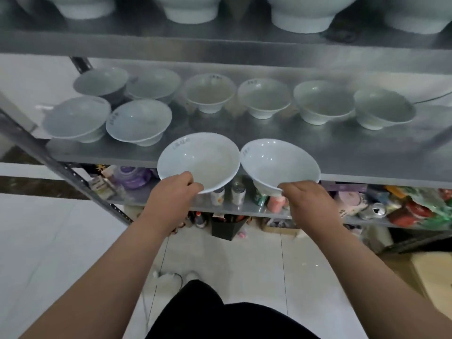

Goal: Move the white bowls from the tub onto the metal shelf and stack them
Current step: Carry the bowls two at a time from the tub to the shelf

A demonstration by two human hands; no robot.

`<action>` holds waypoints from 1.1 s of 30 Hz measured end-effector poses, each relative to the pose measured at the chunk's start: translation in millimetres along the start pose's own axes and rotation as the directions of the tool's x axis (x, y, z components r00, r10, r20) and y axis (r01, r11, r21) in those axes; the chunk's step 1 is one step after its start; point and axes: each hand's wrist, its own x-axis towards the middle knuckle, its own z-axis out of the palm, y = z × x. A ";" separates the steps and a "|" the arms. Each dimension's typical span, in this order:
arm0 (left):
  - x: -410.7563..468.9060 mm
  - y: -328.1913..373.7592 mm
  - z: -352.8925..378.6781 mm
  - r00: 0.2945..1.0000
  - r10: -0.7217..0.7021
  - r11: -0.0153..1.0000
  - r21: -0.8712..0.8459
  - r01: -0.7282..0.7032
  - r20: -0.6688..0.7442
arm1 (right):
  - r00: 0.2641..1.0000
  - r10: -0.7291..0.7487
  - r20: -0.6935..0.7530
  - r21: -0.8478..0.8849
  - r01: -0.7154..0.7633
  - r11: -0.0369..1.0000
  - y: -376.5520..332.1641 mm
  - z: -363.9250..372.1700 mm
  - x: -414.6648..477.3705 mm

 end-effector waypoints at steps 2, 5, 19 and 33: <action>9.4 -3.9 0.6 1.000 -0.016 1.000 0.008 0.016 -0.004 | 1.000 -0.010 0.025 -0.002 0.010 1.000 2.1 5.9 15.1; 29.1 -14.0 5.7 0.999 -0.041 0.999 0.023 0.041 0.026 | 0.997 0.014 0.080 -0.026 -0.012 1.000 4.1 15.4 35.3; 104.8 -59.7 36.2 0.993 0.018 0.999 0.034 -0.022 0.113 | 0.992 0.091 0.091 -0.124 -0.079 0.989 0.1 50.3 99.4; 136.7 -81.3 61.6 0.997 0.044 0.999 -0.004 -0.044 0.056 | 0.983 0.100 0.154 -0.068 -0.091 0.994 13.4 81.9 125.4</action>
